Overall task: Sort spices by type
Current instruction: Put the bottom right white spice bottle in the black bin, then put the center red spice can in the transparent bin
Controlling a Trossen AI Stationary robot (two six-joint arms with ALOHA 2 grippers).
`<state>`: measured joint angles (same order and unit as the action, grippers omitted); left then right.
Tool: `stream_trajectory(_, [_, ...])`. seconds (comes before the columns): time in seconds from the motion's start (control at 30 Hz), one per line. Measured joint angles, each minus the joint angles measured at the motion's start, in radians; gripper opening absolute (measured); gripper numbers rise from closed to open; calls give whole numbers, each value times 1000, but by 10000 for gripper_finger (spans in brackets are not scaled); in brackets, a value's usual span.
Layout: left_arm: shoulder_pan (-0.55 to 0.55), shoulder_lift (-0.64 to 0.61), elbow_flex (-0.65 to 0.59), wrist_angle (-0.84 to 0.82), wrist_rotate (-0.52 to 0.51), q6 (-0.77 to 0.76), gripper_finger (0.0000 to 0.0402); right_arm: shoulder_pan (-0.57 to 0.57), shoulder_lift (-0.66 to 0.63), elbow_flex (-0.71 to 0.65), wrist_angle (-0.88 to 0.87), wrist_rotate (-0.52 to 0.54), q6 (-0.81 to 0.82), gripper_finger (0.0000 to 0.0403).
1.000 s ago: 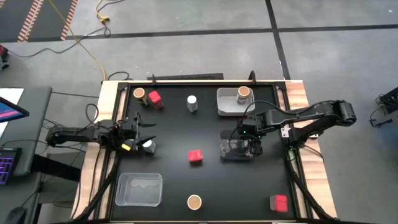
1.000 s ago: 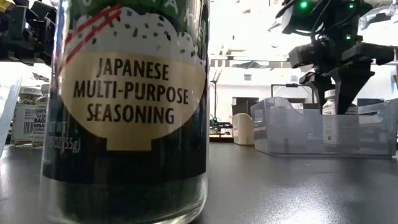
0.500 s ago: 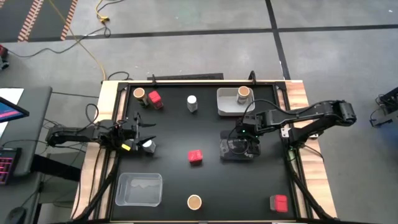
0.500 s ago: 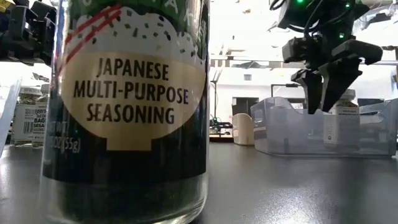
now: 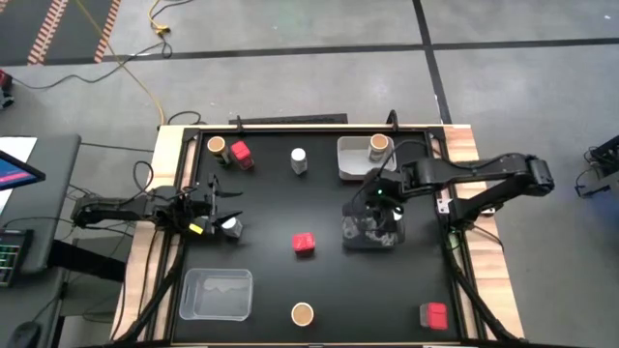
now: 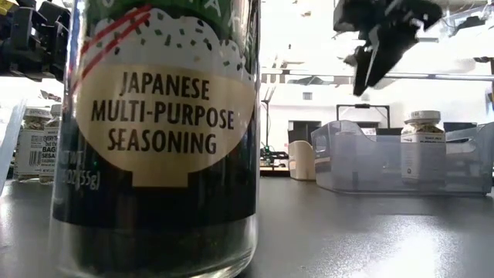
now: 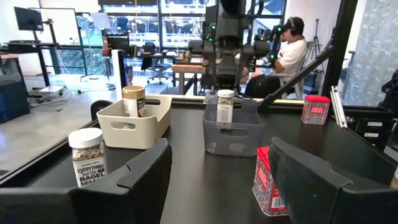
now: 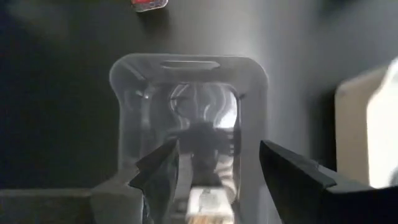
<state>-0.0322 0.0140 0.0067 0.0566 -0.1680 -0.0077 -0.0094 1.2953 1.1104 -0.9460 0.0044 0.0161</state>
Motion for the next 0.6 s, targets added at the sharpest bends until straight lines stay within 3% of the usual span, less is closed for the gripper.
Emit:
stream_trajectory(0.17, [0,0,0,0,0,0,256,-25,-39,53,-205,0,216,250])
stream_trajectory(0.3, [0,0,0,0,0,0,256,-18,-129,23,-266,32,521,250])
stream_trajectory(0.43, [0,0,0,0,0,0,256,63,-215,12,-246,133,801,250])
stream_trajectory(0.6, [0,0,0,0,0,0,256,186,-260,11,-223,307,1023,250])
